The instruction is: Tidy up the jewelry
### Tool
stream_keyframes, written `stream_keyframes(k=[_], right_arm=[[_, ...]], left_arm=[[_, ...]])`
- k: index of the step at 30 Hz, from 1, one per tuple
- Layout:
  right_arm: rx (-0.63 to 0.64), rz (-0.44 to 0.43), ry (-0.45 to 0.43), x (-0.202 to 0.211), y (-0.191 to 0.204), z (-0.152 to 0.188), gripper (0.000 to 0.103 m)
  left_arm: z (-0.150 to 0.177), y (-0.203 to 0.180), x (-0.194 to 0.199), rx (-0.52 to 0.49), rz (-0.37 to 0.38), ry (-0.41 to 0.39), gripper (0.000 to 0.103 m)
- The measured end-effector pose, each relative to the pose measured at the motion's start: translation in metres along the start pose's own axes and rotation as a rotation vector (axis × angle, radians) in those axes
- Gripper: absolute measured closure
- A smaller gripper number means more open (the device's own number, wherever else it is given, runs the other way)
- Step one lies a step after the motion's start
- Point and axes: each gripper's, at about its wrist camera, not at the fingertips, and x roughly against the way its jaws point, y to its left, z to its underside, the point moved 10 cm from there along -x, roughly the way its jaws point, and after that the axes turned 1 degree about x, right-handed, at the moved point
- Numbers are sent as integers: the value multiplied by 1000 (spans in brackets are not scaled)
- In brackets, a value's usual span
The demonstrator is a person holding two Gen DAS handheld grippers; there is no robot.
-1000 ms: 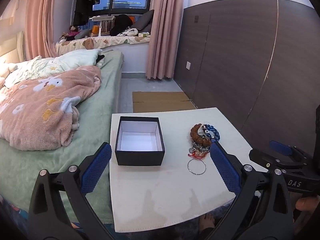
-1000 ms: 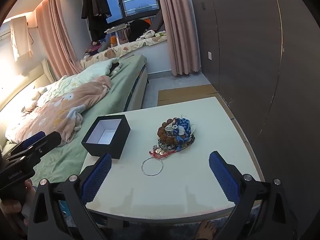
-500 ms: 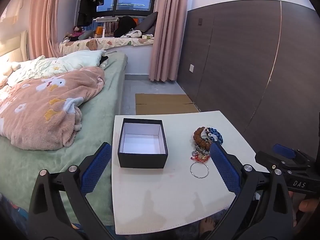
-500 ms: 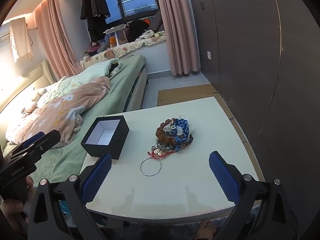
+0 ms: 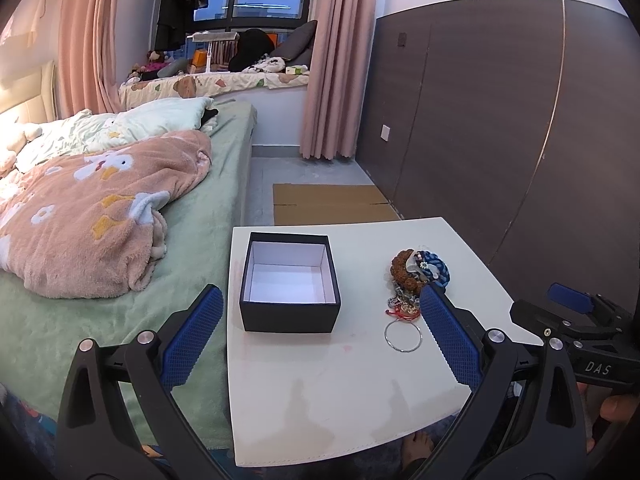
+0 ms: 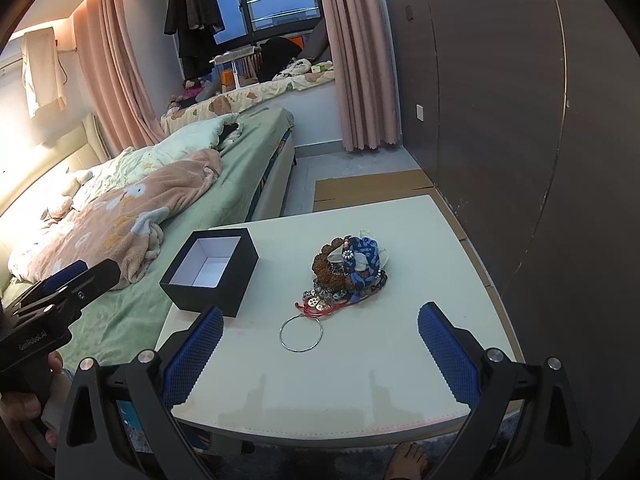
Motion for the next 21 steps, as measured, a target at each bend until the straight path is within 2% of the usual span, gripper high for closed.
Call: stream_keyframes(k=[21], right_arm=[[-14, -9, -8, -1, -2, 0, 7]], left_arm=[[0, -3, -3, -10, -9, 11, 5]])
